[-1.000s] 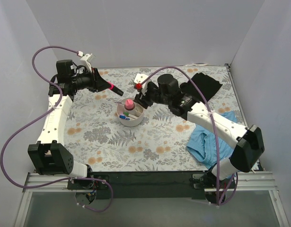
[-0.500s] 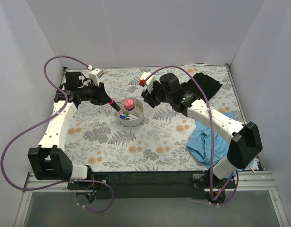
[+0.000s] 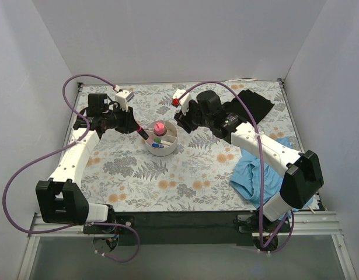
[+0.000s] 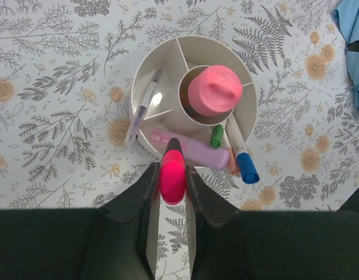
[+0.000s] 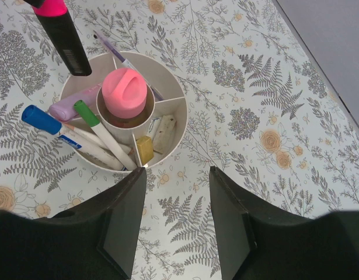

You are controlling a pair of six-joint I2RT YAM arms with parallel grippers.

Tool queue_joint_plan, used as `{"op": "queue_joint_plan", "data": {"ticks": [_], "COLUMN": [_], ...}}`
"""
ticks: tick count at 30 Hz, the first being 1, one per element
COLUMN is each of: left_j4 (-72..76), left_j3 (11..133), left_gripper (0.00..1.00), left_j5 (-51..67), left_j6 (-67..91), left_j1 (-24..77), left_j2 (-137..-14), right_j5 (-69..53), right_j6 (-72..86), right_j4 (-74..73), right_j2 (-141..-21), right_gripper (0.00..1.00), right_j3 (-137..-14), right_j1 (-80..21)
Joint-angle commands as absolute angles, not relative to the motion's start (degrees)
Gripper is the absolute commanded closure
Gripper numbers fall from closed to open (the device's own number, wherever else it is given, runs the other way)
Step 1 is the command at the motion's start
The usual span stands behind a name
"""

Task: Sort the stationery into containers
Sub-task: Place the pen in the storage box.

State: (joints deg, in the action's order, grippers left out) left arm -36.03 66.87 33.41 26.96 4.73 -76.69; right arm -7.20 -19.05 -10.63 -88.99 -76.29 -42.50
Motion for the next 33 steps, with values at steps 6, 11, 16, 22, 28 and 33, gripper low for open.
{"op": "queue_joint_plan", "data": {"ticks": [6, 11, 16, 22, 28, 33], "left_j4": [-30.1, -26.7, -25.9, -23.2, -21.4, -17.9], "left_j3": [64.9, 60.3, 58.1, 53.6, 53.7, 55.6], "left_gripper": [1.00, 1.00, 0.93, 0.53, 0.33, 0.31], "left_j5": [34.5, 34.5, 34.0, 35.8, 38.8, 36.4], "left_j6": [25.8, 24.3, 22.6, 18.2, 20.8, 26.5], "left_j1": [6.1, 8.2, 9.1, 9.3, 9.6, 9.5], "left_j2": [-75.3, -73.5, -72.4, -66.4, -64.3, -64.6], "right_j5": [-6.6, -6.4, -6.5, -7.1, -7.2, -5.7], "right_j6": [-18.8, -19.1, -19.4, -19.3, -19.8, -20.1], "right_j4": [-10.8, -10.8, -11.2, -11.2, -11.3, -11.2], "right_j2": [-88.3, -89.0, -89.6, -90.2, -91.3, -91.4], "right_gripper": [0.44, 0.44, 0.45, 0.45, 0.45, 0.44], "right_j3": [-77.8, -78.4, -78.8, -79.0, -80.4, -80.8], "right_j1": [-42.5, -42.5, -42.5, -42.5, -42.5, -42.5]}}
